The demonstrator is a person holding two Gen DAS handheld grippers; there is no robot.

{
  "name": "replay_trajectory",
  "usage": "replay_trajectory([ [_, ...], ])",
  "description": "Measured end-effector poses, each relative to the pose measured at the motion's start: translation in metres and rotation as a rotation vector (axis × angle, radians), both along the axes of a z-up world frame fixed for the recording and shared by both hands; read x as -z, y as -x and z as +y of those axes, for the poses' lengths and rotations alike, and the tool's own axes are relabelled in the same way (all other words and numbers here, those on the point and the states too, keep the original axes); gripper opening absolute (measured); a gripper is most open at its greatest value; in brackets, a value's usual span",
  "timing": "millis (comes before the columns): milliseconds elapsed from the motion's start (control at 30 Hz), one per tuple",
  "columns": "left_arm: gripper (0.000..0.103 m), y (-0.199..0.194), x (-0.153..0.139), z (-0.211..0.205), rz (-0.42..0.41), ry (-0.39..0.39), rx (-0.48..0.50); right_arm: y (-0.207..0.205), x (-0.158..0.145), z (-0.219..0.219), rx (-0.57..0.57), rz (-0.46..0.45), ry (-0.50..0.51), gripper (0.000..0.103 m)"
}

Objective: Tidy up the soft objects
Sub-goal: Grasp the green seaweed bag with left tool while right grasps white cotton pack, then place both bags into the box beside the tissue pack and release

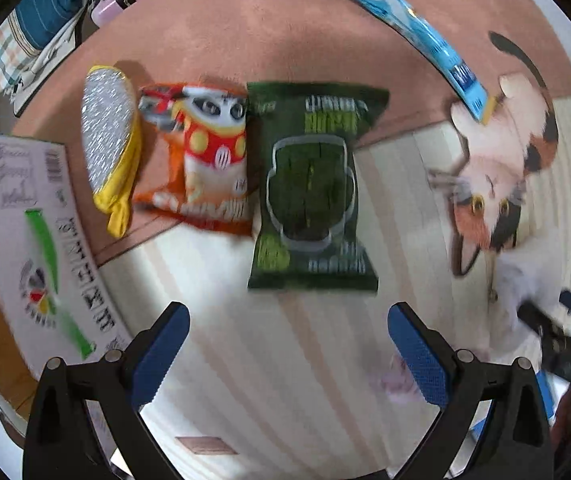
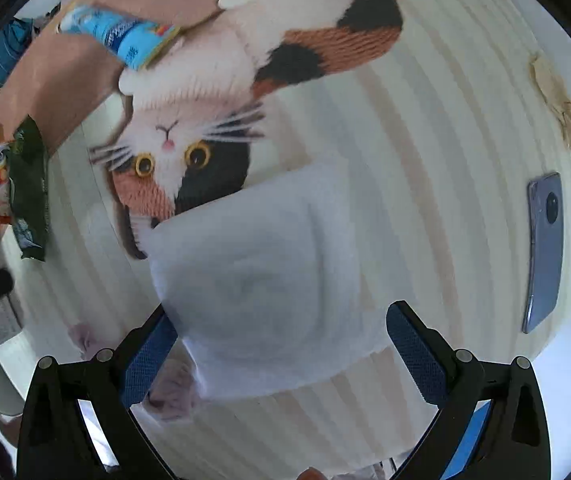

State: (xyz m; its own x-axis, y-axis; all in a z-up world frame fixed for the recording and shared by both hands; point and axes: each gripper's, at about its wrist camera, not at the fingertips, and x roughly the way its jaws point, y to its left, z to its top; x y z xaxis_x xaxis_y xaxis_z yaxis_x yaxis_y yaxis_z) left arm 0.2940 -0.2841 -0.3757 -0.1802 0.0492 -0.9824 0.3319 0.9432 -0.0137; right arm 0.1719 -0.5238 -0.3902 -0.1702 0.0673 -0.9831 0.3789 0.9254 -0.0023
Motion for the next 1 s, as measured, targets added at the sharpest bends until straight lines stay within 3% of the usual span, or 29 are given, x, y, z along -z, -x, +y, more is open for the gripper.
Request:
replay_trajectory([
  [233,0.100,-0.037,0.025,-0.009,0.064,0.073,-0.077,-0.008,0.011,-0.018,0.006,0.020,-0.083,0.103],
  [300,0.078,-0.042,0.032,-0.009,0.099,0.089,-0.095,-0.011,0.017,-0.019,0.009,0.032,-0.097,0.103],
  [333,0.072,-0.044,0.035,-0.010,0.111,0.094,-0.101,-0.013,0.019,-0.020,0.008,0.035,-0.102,0.103],
  [400,0.064,-0.045,0.041,-0.014,0.110,0.078,-0.094,-0.015,0.026,-0.022,0.006,0.046,-0.106,0.103],
  [567,0.060,-0.046,0.045,-0.018,0.083,0.055,-0.051,-0.016,0.046,-0.033,0.010,0.075,-0.113,0.103],
  [633,0.048,-0.043,0.042,-0.017,0.056,0.030,-0.033,-0.012,0.049,-0.035,0.018,0.080,-0.100,0.103],
  [667,0.041,-0.040,0.041,-0.016,0.052,0.036,-0.033,-0.010,0.048,-0.035,0.027,0.076,-0.094,0.097],
  [800,0.035,-0.026,0.016,-0.011,0.009,0.067,-0.040,-0.005,0.030,-0.030,0.031,0.039,-0.047,0.078],
  [1000,0.035,0.005,-0.043,0.010,-0.095,0.108,-0.053,-0.003,-0.023,-0.013,0.055,-0.064,-0.037,0.076],
])
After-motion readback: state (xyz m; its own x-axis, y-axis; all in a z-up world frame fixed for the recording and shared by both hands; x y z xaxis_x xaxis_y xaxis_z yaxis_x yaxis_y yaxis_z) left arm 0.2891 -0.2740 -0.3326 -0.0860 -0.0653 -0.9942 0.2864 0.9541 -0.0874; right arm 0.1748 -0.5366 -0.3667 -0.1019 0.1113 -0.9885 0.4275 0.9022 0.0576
